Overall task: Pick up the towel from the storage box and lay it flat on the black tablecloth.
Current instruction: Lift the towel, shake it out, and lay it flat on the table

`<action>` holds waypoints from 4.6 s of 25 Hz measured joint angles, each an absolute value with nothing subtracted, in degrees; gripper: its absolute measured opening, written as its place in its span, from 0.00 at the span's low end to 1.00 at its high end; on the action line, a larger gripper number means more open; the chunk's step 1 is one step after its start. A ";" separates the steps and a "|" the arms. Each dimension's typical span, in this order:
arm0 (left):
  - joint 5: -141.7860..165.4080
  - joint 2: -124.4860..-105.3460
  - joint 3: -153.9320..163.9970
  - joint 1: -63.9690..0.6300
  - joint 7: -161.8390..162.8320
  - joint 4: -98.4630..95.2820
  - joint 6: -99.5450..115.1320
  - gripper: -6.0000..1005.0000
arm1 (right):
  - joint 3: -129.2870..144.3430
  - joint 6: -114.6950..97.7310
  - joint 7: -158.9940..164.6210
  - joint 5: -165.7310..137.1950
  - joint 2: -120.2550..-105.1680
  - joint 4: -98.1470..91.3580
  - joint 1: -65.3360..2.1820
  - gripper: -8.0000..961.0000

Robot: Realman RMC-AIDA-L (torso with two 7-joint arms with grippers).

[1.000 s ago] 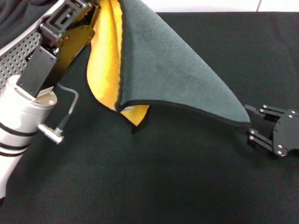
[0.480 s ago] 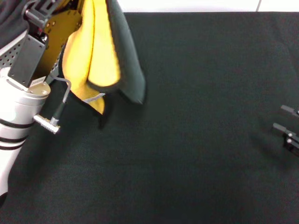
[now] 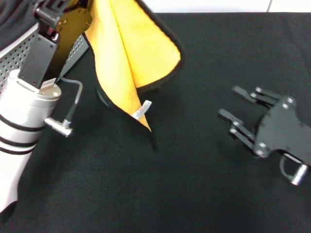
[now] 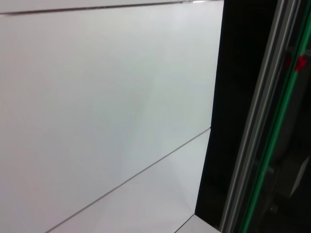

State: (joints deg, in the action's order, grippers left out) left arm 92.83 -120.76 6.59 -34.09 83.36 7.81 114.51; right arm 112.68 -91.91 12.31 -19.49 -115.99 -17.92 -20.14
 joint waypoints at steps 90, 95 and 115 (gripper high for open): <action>95.62 -120.68 7.91 -32.37 80.48 7.12 113.99 0.03 | 118.42 -88.30 33.49 -14.86 -116.22 -23.10 -30.50 0.06; 95.60 -120.74 7.91 -31.16 79.92 7.11 113.88 0.03 | 117.93 -88.28 30.21 -12.85 -116.25 -24.80 -28.01 0.03; 95.65 -120.47 16.74 -27.92 70.93 5.50 108.36 0.15 | 106.70 -82.31 47.51 -22.18 -110.84 -34.44 -30.98 0.01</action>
State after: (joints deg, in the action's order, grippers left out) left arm 95.65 -120.47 16.74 -27.92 70.93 5.50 108.36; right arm 106.70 -82.31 47.51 -22.19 -110.84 -34.44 -30.98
